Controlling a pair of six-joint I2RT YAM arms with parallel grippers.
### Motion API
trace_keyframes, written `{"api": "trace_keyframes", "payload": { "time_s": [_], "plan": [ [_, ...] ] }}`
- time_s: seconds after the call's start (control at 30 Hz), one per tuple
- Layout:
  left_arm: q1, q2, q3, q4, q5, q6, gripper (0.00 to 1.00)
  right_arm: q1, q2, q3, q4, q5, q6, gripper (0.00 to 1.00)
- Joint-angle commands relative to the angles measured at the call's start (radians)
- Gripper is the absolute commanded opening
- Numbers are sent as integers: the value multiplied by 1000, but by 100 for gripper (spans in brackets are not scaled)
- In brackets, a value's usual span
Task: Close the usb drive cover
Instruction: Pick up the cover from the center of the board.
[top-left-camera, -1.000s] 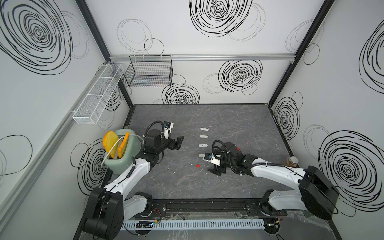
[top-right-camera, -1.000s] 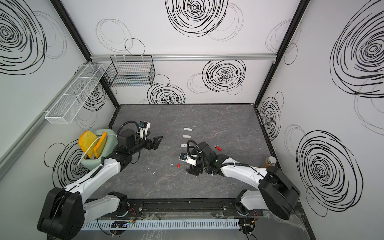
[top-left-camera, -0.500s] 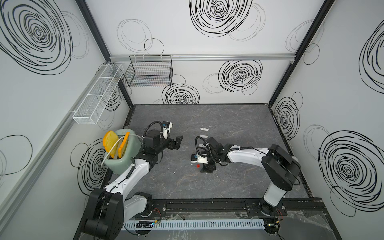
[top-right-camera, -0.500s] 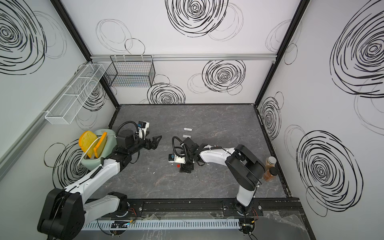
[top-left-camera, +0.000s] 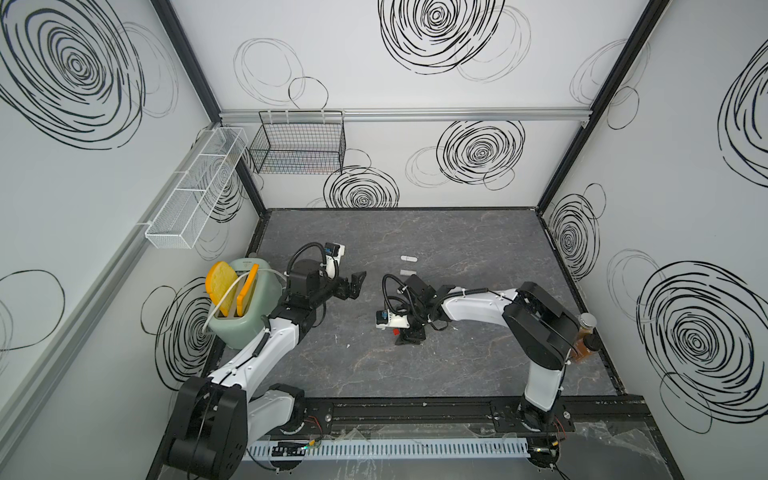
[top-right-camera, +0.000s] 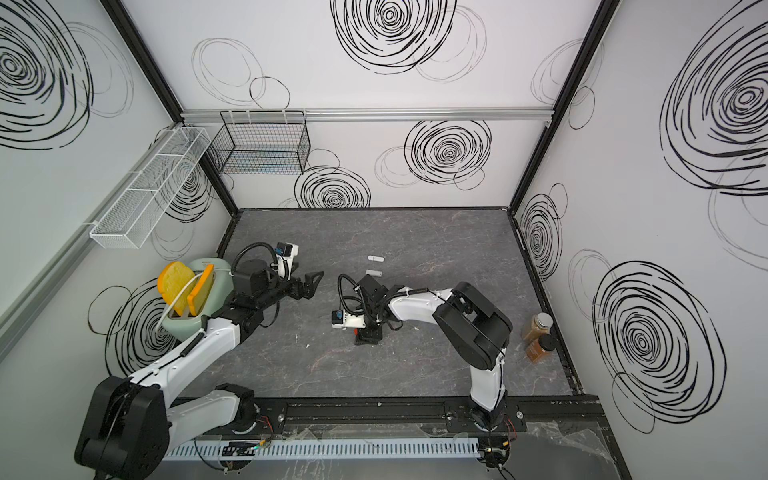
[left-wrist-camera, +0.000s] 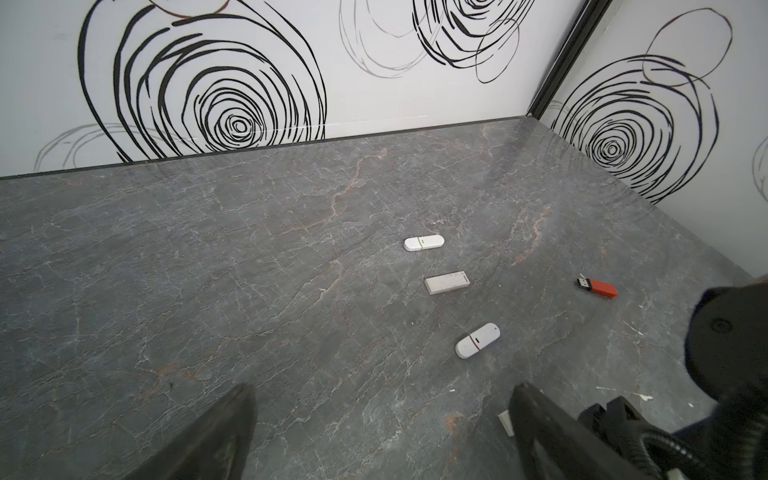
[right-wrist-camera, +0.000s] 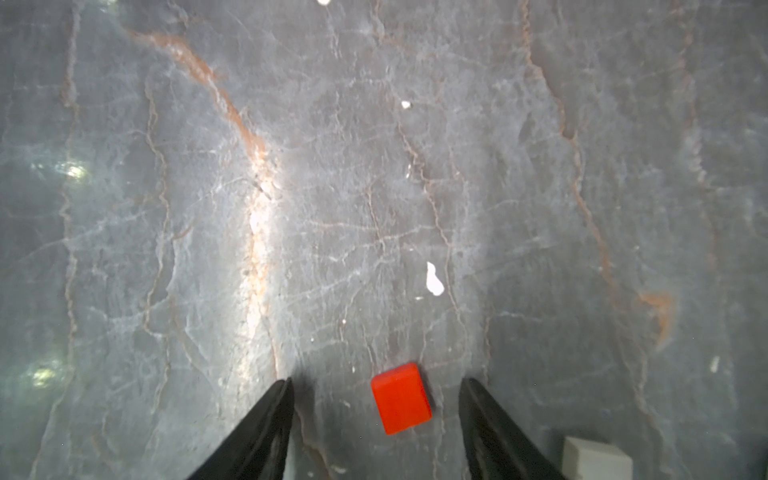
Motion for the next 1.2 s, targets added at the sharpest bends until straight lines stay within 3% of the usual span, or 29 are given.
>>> {"api": "trace_keyframes", "payload": {
  "time_s": [0.0, 0.43, 0.67, 1.17],
  "plan": [
    [8, -17, -5, 40, 9, 14, 99, 9, 43, 23, -81, -14, -13, 58],
    [11, -15, -3, 39, 7, 14, 99, 12, -11, -26, -97, 51, 16, 51],
    [12, -16, -3, 39, 6, 15, 99, 12, -35, -38, -87, 69, 32, 41],
    [13, -16, -6, 41, 6, 18, 98, 15, -24, -31, -62, 112, 62, 31]
  ]
}}
